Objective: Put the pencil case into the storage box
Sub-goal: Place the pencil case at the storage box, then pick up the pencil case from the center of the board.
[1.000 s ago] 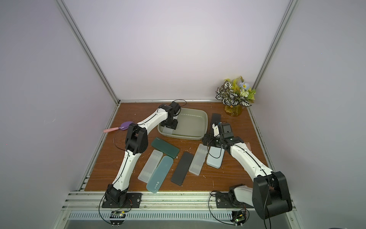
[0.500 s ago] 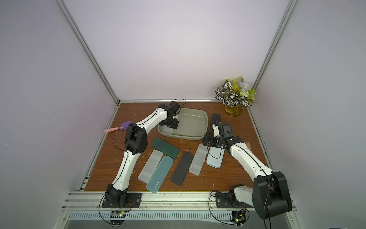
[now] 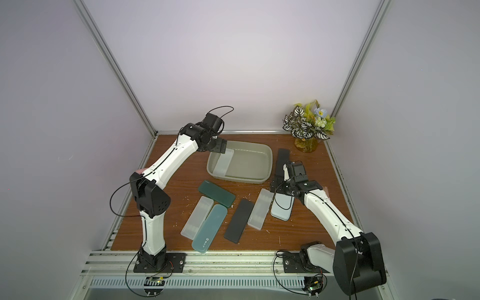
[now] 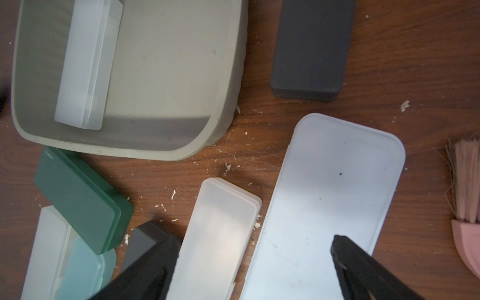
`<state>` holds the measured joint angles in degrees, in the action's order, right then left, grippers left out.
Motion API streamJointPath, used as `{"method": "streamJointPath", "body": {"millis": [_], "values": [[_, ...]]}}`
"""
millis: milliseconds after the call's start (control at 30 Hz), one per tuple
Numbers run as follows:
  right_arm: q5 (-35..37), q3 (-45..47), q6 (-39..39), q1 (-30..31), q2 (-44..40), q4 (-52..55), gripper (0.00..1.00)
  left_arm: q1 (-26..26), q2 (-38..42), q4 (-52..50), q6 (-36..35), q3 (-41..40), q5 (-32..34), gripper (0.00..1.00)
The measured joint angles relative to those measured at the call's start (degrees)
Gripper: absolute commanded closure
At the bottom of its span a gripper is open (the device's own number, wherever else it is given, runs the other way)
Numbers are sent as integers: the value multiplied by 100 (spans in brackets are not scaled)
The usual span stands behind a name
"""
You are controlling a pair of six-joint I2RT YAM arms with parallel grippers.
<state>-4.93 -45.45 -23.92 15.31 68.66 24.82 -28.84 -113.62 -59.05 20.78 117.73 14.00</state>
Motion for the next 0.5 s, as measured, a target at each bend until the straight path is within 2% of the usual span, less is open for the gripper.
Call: {"method": "streamJointPath", "body": {"millis": [233,500], "values": [[463,-450,35,-20,256,245,0,46,439,-55,136,-1207,219,3],[726,-1578,164,-376,1558,125,0,310,1097,-70,179,-1679,267,2]]}}
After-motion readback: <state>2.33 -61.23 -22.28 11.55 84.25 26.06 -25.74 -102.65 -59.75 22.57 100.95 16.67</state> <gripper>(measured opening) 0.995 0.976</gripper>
